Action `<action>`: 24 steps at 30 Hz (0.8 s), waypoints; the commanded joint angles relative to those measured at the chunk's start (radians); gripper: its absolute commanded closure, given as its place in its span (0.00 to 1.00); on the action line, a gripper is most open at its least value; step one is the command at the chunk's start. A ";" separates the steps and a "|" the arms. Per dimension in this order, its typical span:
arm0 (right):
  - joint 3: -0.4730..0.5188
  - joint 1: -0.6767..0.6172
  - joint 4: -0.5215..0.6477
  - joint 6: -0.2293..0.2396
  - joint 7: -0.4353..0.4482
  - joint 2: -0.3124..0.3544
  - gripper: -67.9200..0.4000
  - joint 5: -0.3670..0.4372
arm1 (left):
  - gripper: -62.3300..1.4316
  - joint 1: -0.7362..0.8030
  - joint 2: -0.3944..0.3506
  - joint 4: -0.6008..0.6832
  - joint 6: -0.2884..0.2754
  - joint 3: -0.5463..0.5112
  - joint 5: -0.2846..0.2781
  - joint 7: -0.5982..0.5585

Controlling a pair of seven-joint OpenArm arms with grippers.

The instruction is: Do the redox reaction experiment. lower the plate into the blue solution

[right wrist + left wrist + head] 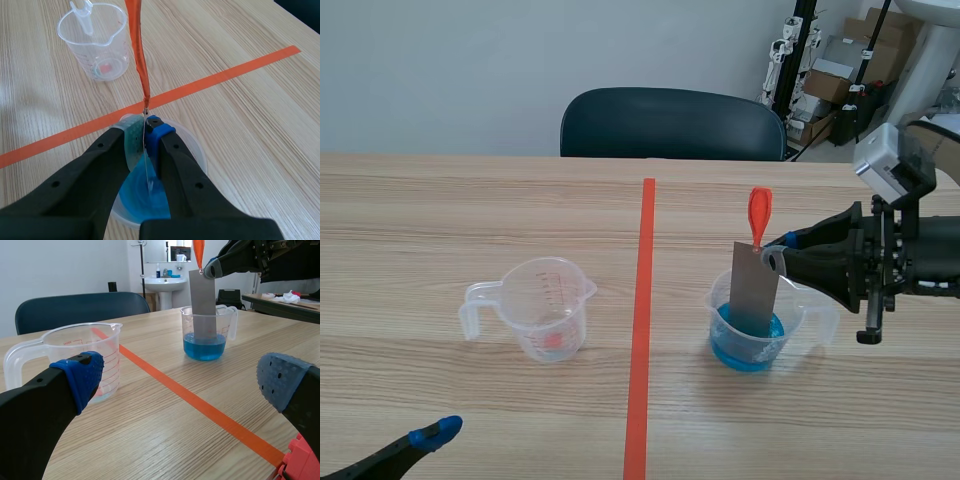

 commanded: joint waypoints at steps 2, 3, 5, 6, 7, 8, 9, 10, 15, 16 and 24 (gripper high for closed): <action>0.019 0.014 0.002 0.004 0.018 0.003 0.99 0.013 | 0.00 0.002 0.002 0.014 0.002 0.002 -0.002 -0.046; 0.019 0.014 0.002 0.003 0.018 0.003 0.99 0.013 | 0.00 0.002 0.002 0.014 0.002 0.002 -0.002 -0.046; 0.019 0.014 0.002 0.003 0.018 0.003 0.99 0.013 | 0.00 0.002 0.002 0.014 0.002 0.002 -0.002 -0.046; 0.019 0.014 0.002 0.003 0.018 0.003 0.99 0.013 | 0.00 0.002 0.002 0.014 0.002 0.002 -0.002 -0.046; 0.019 0.014 0.002 0.003 0.017 0.003 0.99 0.013 | 0.00 0.002 0.002 0.014 0.002 0.002 -0.002 -0.046; 0.019 0.014 0.002 0.003 0.013 0.003 0.99 0.013 | 0.00 0.002 0.002 0.014 0.002 0.002 -0.002 -0.046; 0.019 0.014 0.002 0.003 0.010 0.003 0.99 0.013 | 0.00 0.002 0.002 0.014 0.002 0.002 -0.002 -0.046; 0.019 0.014 0.002 0.003 0.007 0.003 0.99 0.013 | 0.00 0.002 0.002 0.014 0.002 0.002 -0.002 -0.046; 0.019 0.014 0.002 0.003 0.002 0.003 0.99 0.013 | 0.00 0.002 0.002 0.014 0.002 0.002 -0.002 -0.046; 0.019 0.014 0.002 0.003 0.002 0.003 0.99 0.013 | 0.00 0.002 0.002 0.014 0.002 0.002 -0.002 -0.046; 0.019 0.014 0.002 0.003 0.002 0.003 0.99 0.013 | 0.00 0.002 0.002 0.014 0.002 0.002 -0.002 -0.046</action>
